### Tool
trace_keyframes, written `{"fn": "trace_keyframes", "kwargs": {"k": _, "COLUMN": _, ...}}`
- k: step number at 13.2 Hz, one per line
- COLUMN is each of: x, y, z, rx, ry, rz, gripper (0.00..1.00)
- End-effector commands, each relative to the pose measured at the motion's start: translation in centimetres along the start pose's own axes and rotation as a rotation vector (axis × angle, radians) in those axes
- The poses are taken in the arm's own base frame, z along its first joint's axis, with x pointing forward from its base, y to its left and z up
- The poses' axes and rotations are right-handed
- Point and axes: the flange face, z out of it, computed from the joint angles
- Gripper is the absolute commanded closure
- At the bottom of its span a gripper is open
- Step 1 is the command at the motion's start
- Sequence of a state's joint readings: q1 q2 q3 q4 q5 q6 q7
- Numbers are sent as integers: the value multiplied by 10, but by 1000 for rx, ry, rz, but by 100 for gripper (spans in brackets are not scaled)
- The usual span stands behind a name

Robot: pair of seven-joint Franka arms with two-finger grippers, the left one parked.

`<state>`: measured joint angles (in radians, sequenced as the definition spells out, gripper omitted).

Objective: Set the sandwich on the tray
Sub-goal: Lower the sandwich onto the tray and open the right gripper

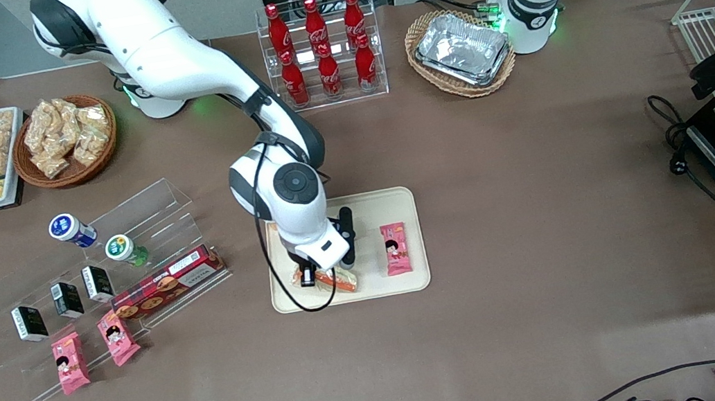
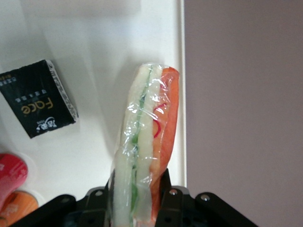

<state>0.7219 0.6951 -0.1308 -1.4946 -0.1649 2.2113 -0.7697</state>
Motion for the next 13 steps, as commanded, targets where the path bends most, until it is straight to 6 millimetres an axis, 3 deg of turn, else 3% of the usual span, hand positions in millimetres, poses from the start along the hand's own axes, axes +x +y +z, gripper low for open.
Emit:
{"fn": "trace_keyframes", "kwargs": {"k": 1, "x": 10, "y": -2, "z": 5, "rx": -18, "ry": -5, "rz": -22, "gripper": 63}}
{"fn": "trace_keyframes", "kwargs": {"k": 4, "x": 11, "y": -4, "z": 9, "rx": -11, "ry": -4, "rz": -12, "gripper": 59}}
{"fn": "trace_keyframes", "kwargs": {"k": 5, "x": 12, "y": -5, "z": 11, "rx": 1, "ry": 3, "rz": 6, "gripper": 1}}
{"fn": "trace_keyframes", "kwargs": {"k": 10, "x": 2, "y": 3, "z": 11, "rx": 82, "ry": 78, "rz": 121, "gripper": 0}}
{"fn": "trace_keyframes", "kwargs": {"k": 13, "x": -27, "y": 28, "z": 3, "rx": 110, "ry": 113, "rz": 207, "gripper": 0}}
